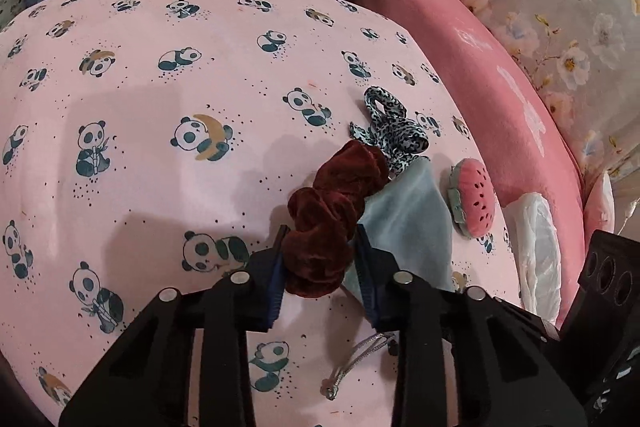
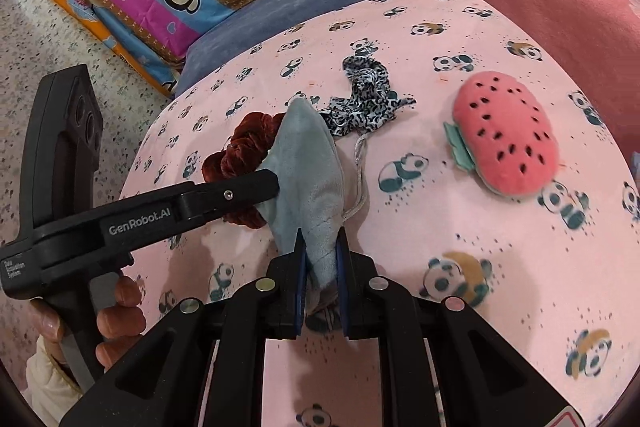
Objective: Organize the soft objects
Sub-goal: 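Grasp the dark red scrunchie with the left tool while the right tool grasps the grey pouch, then carry the red scrunchie and grey pouch over the white bin and open both tools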
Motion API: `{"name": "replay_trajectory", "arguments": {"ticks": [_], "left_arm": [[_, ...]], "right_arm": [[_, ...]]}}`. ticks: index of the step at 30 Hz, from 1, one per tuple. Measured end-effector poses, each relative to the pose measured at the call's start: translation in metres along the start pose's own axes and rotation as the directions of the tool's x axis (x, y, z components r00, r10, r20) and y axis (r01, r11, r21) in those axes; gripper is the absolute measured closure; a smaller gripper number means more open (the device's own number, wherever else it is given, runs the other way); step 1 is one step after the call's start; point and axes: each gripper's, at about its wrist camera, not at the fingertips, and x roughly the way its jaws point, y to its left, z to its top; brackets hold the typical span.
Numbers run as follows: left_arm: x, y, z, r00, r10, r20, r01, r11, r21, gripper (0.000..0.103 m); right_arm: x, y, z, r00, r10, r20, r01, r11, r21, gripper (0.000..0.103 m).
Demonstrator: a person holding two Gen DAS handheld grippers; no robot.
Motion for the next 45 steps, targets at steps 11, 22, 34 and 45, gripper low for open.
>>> {"name": "replay_trajectory", "arguments": {"ticks": [11, 22, 34, 45], "left_arm": [[-0.034, -0.029, -0.011, 0.997, 0.043, 0.056, -0.044, 0.999, 0.015, 0.087], [-0.067, -0.092, -0.030, 0.995, 0.000, 0.097, -0.012, 0.992, 0.125, 0.087], [-0.070, -0.168, -0.050, 0.995, -0.039, 0.090, 0.015, 0.968, 0.249, 0.087], [-0.056, -0.228, -0.066, 0.996, -0.069, 0.052, 0.047, 0.935, 0.351, 0.087]], "right_arm": [[-0.053, -0.010, -0.024, 0.997, -0.065, 0.052, 0.067, 0.997, -0.026, 0.092], [-0.121, -0.034, -0.027, 0.976, -0.121, 0.182, 0.115, 0.992, 0.043, 0.092], [-0.177, -0.060, -0.038, 0.949, -0.159, 0.270, 0.135, 0.985, 0.107, 0.092], [-0.218, -0.100, -0.052, 0.921, -0.218, 0.323, 0.163, 0.968, 0.189, 0.092]]}}
